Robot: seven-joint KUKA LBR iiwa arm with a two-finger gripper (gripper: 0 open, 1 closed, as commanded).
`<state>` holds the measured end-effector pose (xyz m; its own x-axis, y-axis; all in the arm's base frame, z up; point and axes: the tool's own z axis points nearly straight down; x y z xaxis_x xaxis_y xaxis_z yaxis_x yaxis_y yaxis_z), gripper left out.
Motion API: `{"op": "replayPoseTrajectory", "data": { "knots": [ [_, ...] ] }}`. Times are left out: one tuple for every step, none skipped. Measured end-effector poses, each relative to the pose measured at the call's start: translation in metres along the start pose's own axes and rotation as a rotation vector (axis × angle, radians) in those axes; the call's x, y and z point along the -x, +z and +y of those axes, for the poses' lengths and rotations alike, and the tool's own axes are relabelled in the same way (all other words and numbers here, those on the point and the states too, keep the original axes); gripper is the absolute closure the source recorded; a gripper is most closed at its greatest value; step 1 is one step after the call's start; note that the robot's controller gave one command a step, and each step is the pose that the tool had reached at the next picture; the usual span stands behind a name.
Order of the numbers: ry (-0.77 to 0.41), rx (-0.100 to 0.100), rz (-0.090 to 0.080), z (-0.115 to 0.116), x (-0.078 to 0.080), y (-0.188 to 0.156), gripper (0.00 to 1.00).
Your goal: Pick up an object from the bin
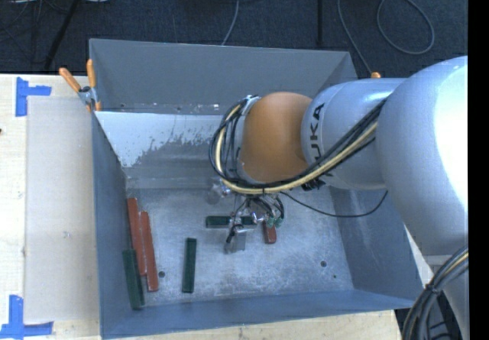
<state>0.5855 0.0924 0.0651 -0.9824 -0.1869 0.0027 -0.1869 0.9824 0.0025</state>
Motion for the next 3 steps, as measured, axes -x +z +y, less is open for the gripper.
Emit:
{"op": "replayPoseTrajectory", "data": {
  "knots": [
    [0.004, -0.001, -0.003, -0.002, 0.001, -0.005, 1.00],
    [-0.119, -0.002, 0.000, 0.022, -0.030, -0.015, 1.00],
    [-0.132, -0.003, -0.007, 0.032, -0.102, -0.169, 1.00]
  ]
}}
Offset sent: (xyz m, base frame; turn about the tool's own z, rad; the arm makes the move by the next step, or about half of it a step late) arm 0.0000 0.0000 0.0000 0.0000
